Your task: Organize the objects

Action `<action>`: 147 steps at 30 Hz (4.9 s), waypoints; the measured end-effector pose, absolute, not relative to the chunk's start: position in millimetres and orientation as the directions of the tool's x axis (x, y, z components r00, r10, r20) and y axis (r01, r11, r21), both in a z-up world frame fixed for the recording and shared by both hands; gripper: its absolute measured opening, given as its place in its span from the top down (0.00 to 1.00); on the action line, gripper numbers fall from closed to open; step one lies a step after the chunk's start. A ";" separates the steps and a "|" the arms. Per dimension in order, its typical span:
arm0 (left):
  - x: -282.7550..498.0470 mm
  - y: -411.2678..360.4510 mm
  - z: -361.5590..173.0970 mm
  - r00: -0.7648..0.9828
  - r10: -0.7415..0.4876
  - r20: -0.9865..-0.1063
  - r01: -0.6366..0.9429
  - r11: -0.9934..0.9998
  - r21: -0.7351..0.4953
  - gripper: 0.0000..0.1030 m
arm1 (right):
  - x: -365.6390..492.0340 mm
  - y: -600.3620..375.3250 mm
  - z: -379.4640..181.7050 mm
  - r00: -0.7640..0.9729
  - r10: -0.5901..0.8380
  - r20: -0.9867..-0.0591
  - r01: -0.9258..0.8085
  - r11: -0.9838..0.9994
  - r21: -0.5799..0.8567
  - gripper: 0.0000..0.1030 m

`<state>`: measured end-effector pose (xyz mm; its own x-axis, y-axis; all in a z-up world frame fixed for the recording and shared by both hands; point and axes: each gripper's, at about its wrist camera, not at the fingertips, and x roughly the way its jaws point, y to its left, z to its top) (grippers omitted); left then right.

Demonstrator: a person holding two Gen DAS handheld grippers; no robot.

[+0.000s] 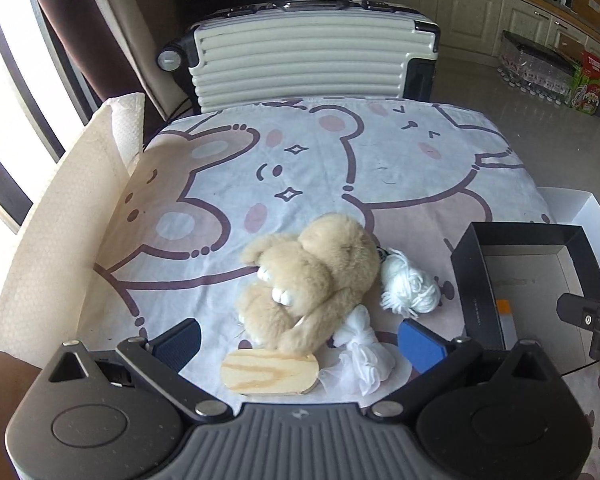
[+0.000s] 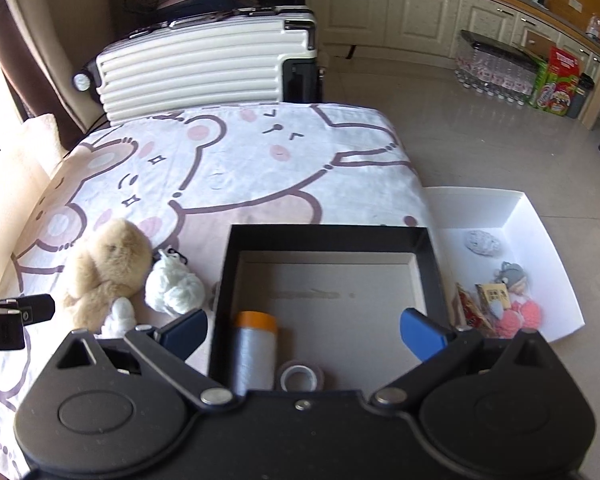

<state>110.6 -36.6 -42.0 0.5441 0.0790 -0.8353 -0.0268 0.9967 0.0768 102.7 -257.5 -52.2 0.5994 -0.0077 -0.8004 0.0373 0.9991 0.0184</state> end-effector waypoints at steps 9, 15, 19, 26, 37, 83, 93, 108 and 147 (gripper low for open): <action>105.1 -7.4 -40.9 0.538 0.108 -0.836 -0.074 0.994 0.081 0.00 | 110.6 -226.8 -52.3 0.602 0.029 -0.798 -0.014 1.000 0.026 0.00; 103.4 4.6 -41.1 0.535 0.112 -0.838 -0.090 0.993 0.075 0.00 | 113.8 -212.9 -52.6 0.602 0.043 -0.797 -0.036 0.999 0.026 0.00; 103.9 8.9 -42.8 0.530 0.105 -0.841 -0.092 0.994 0.066 0.00 | 115.4 -207.3 -53.0 0.604 0.049 -0.796 -0.045 0.999 0.027 0.00; 108.3 12.6 -48.3 0.520 0.094 -0.849 -0.092 0.994 0.054 0.00 | 121.6 -201.3 -54.2 0.609 0.071 -0.790 -0.062 0.997 0.042 0.00; 128.3 9.8 -68.2 0.483 0.044 -0.875 -0.074 0.997 0.009 0.01 | 140.8 -190.0 -59.9 0.602 0.141 -0.786 -0.134 0.988 0.075 0.12; 179.5 17.0 -175.7 0.173 -0.026 -0.984 -0.010 1.000 -0.028 0.00 | 210.6 -145.3 -143.1 0.442 0.210 -0.872 -0.329 0.942 0.060 0.43; 182.5 15.0 -174.1 0.168 -0.059 -0.984 0.037 0.998 -0.054 0.10 | 215.1 -141.2 -150.2 0.466 0.163 -0.870 -0.334 0.943 -0.002 0.54; 177.3 27.0 -152.0 0.242 -0.008 -0.970 -0.012 1.000 -0.011 0.10 | 209.9 -141.7 -139.6 0.456 0.204 -0.866 -0.330 0.943 0.049 0.66; 117.4 4.4 -53.6 0.500 0.051 -0.864 -0.081 0.997 0.012 0.10 | 132.8 -193.1 -62.0 0.537 0.282 -0.795 -0.222 0.957 0.189 0.67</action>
